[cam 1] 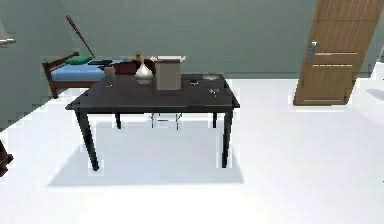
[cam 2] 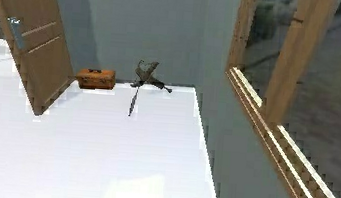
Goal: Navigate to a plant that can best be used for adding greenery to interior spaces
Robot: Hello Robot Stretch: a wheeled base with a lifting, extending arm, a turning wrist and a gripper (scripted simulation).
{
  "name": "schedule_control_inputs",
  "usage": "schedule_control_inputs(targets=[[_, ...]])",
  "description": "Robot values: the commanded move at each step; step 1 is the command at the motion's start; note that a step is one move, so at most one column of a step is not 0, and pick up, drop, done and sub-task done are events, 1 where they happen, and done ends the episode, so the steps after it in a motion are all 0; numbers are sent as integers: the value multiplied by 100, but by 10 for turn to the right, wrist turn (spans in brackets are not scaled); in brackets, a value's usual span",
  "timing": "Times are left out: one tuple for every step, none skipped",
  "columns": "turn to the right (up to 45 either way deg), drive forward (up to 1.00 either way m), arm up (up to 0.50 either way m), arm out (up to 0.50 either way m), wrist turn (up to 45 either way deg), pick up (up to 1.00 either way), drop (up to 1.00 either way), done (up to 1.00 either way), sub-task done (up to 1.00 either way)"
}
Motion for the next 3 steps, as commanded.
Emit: schedule_control_inputs(targets=[[330,0,0,0,0,0,0,0,0],[0,100,0,0,0,0,0,0,0],[0,100,0,0,0,0,0,0,0]])
